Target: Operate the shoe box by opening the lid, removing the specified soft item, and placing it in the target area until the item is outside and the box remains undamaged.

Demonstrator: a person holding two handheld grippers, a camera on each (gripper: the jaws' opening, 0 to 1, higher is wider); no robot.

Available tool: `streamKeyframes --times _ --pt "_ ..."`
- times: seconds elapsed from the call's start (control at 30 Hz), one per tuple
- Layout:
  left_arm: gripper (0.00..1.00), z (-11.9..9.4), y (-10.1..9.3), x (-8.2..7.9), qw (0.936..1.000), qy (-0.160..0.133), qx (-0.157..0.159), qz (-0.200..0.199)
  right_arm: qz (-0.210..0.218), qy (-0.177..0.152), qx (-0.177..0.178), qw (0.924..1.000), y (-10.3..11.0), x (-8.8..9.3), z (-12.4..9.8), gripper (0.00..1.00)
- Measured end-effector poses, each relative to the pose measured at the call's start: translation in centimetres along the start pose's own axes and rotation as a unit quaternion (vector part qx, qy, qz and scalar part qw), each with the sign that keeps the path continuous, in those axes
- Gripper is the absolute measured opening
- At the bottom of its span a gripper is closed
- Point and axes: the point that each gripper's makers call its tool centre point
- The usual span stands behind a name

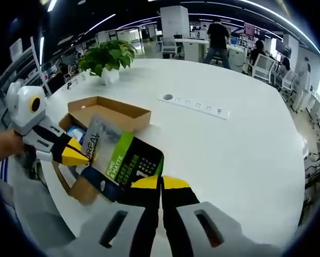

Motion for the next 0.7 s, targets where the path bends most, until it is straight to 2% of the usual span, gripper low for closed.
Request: streamKeyframes --times 0.37,0.6,0.7 --pt "0.00 2.0 0.1 0.0 0.9995 0.028 -0.001 0.015 0.012 0.010 0.007 0.9999 -1.6 0.8 1.0 0.00" --pt "0.00 3.1 0.3 0.3 0.9977 0.055 -0.003 0.040 0.013 0.016 0.010 0.9997 -2.4 1.1 1.8 0.00" --pt "0.00 3.5 0.4 0.5 0.9956 0.068 -0.009 0.064 0.015 0.016 0.012 0.9997 -2.7 1.3 2.1 0.00"
Point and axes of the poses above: the point that each gripper's makers call its tool centre point, and the gripper's own axes: z roughly forward along the fingers, y roughly to its left, x roughly out of its underside, and after that the axes turned 7 degrees about -x, right-handed
